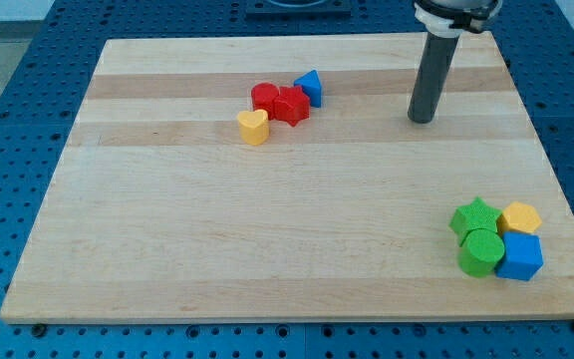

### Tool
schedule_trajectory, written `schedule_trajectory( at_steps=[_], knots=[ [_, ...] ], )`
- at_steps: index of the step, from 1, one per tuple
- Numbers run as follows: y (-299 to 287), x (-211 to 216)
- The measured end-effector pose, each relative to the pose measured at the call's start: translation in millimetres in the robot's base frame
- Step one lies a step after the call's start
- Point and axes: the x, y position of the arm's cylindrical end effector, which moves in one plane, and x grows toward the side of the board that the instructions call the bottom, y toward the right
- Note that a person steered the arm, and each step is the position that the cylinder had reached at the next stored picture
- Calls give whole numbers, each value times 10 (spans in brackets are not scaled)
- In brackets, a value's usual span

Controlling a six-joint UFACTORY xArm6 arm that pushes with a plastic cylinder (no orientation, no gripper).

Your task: Move the heart diagonally bottom left of the red circle

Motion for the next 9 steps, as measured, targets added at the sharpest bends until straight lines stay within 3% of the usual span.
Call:
schedule_trajectory(
  at_steps=[3, 5, 7, 9],
  knots=[
    [-144, -100],
    [-944, -91],
    [-1486, 197],
    [-2048, 123]
  ],
)
